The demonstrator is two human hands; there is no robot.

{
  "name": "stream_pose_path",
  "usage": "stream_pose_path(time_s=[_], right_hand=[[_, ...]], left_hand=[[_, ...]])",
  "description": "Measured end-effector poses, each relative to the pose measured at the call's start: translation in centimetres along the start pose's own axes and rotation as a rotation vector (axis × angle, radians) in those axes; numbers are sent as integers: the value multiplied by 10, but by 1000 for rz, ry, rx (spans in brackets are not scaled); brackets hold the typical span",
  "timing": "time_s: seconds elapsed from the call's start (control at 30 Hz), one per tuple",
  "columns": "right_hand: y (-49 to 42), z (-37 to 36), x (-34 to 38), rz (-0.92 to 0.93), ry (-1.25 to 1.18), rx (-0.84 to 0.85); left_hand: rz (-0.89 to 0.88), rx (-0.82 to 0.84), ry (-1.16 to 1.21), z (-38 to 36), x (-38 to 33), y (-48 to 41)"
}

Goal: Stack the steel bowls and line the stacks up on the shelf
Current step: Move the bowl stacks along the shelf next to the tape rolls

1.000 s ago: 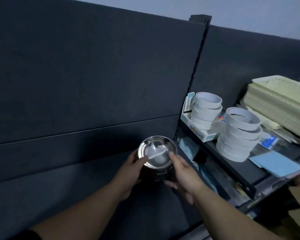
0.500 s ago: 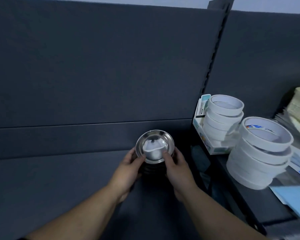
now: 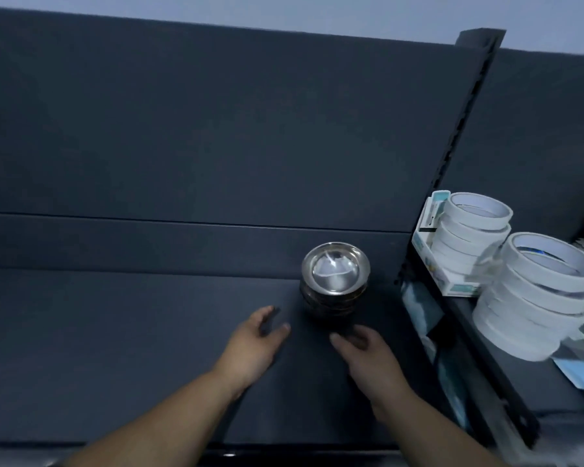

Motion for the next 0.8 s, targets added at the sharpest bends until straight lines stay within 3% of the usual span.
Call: stream_pose_path(time_s=[0.17,0.3,0.4,0.57,0.8], right_hand=[[78,-36,-6,203,275,120],[155,-105,1,398,441,238],[218,-180,3,538,539,362],[330,-308,-9,554,599,692],[454,-426,-18,620,739,998]], left_hand=[[-83,-34,-164,113,54,64],[-60,-244,-290,235,111,137],[39,-352,-401,325,150,200],[255,-543,-522,452,222,310],[478,-783,-475,557,281,433]])
Point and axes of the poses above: each hand's wrist, its own y-axis away from the middle knuckle, its own z-axis out of the back of the hand, x = y × z, the point moved 2 cm from there along -y, towards the middle knuckle, and after that the axes turned 8 degrees about -x, right-handed, at the moved point
